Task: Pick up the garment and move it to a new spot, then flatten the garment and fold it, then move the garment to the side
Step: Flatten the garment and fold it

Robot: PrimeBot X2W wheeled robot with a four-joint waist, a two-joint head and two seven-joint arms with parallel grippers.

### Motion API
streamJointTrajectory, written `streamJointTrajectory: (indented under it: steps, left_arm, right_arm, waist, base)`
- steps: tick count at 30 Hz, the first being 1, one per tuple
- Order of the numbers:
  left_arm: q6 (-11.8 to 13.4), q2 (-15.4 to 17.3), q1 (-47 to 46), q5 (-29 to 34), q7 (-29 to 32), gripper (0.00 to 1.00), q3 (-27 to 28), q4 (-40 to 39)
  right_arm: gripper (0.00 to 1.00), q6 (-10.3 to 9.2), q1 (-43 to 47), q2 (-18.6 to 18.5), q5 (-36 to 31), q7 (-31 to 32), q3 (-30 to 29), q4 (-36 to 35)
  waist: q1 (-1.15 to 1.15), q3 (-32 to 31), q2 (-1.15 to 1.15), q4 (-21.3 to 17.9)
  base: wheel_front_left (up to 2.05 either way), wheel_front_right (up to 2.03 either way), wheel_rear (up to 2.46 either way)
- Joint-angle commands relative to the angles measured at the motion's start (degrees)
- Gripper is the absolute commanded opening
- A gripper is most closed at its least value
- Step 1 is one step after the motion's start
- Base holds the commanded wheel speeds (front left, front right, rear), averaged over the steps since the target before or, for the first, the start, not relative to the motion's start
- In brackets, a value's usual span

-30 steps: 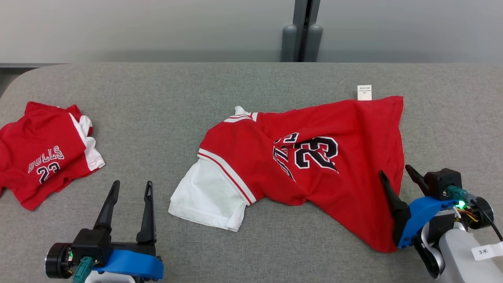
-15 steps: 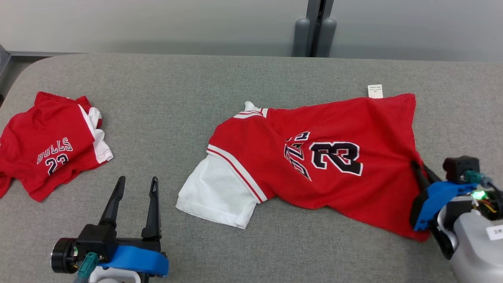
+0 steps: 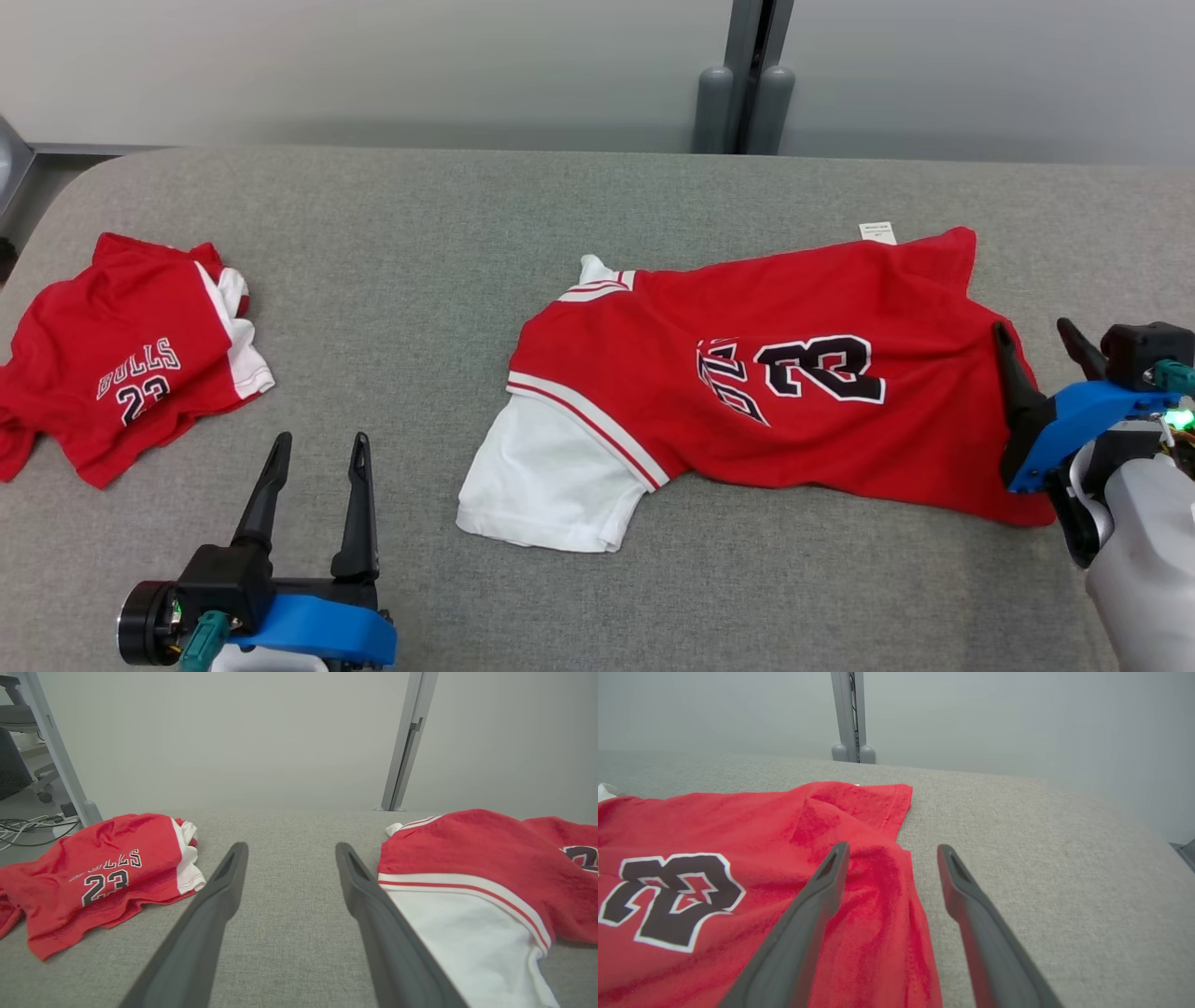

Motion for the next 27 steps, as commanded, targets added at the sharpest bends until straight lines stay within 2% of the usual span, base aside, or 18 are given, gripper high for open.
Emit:
streamJointTrajectory:
  steps: [1,6,10,14,20,27]
  left_arm:
    - [-0.06,-0.10,0.40,0.22,-0.17,1.00,0.11,-0.14]
    - [-0.06,0.00,1.21,0.75,-0.17,1.00,1.03,-0.48]
    - [-0.06,0.26,2.09,1.04,-0.17,1.00,1.57,-0.66]
    - [-0.06,0.37,2.63,1.11,-0.17,1.00,1.80,-0.86]
    - [-0.06,0.67,3.49,1.40,-0.17,1.00,1.58,-0.60]
    - [-0.06,0.79,4.83,1.55,-0.17,1.00,1.76,-0.04]
  right_arm:
    - [1.00,0.01,-0.03,-0.17,0.22,-0.75,-0.91,-1.26]
    - [1.00,0.01,6.49,1.44,-1.23,-0.95,-4.69,-14.24]
    - [1.00,0.01,13.76,5.40,-2.45,-0.97,-6.08,-26.57]
    - [1.00,0.01,21.03,9.06,-4.10,-0.99,-4.31,-35.55]
    - [1.00,0.01,28.61,12.43,-6.30,-0.98,-3.16,-42.50]
    - [1.00,0.01,34.85,13.64,-8.01,-0.99,-4.94,-45.11]
  waist:
    - [0.00,-0.76,-0.01,-0.72]
    - [0.00,-2.37,-0.01,-2.34]
    - [0.00,-3.33,-0.01,-3.48]
    - [0.00,-3.99,-0.01,-4.39]
    - [0.00,-5.10,-0.01,-4.86]
    - [0.00,-7.14,-0.01,-4.36]
  base:
    - [0.00,0.00,0.00]
    - [0.00,0.00,0.00]
    - [0.00,0.00,0.00]
    - [0.00,0.00,0.00]
    - [0.00,0.00,0.00]
    - [0.00,0.00,0.00]
